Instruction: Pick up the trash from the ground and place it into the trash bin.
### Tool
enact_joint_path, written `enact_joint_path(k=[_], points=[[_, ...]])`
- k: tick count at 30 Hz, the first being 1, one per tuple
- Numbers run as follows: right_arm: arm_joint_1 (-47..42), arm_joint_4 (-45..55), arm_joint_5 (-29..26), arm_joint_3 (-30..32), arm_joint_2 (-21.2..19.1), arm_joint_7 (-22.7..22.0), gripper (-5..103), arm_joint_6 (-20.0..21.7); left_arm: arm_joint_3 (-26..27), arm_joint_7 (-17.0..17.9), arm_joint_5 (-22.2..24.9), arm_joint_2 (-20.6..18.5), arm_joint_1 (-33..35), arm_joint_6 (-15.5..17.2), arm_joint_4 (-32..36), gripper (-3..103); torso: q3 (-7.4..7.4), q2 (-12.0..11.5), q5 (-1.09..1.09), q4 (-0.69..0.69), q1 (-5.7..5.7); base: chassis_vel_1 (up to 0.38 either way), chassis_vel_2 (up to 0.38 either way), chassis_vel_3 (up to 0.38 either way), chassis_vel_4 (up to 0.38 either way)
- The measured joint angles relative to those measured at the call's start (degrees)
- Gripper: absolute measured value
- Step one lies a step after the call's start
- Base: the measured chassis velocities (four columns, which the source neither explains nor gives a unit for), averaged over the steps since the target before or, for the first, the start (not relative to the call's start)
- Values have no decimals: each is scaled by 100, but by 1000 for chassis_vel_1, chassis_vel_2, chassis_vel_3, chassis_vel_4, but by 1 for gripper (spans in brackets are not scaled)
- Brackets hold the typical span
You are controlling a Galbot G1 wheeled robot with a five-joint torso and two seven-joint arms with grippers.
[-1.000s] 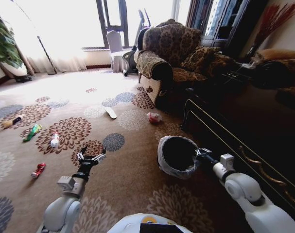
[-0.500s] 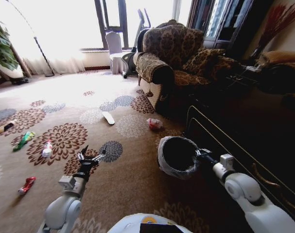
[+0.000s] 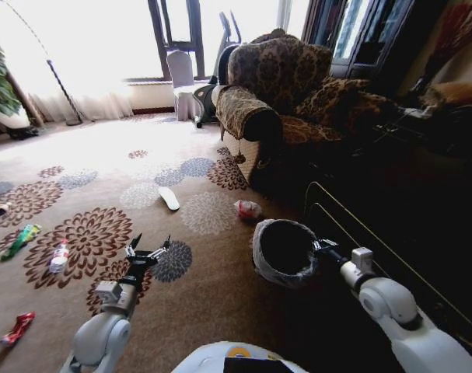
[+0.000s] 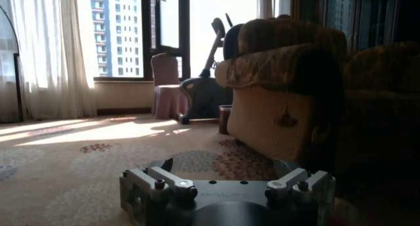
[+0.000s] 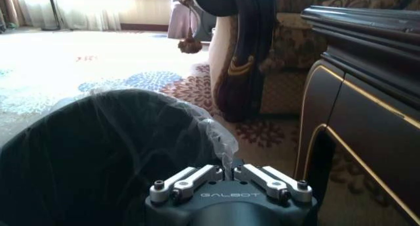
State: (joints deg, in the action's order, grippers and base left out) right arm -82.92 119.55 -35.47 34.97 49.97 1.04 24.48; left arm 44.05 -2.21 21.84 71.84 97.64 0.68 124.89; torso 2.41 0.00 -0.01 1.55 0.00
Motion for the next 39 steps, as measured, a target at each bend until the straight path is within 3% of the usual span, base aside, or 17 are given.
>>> enact_joint_path(k=[12, 39], points=[[-76, 39, 33, 16, 30, -1, 2, -1, 10, -6, -72, 23, 39, -5, 30, 100, 2, -1, 1, 1, 1, -142, 138, 140, -137], [-241, 74, 109, 127, 161, 0, 2, -79, -59, -82, -20, -158, -103, -57, -273, 100, 0, 0, 0, 1, 0, 2, -6, -3, 1]])
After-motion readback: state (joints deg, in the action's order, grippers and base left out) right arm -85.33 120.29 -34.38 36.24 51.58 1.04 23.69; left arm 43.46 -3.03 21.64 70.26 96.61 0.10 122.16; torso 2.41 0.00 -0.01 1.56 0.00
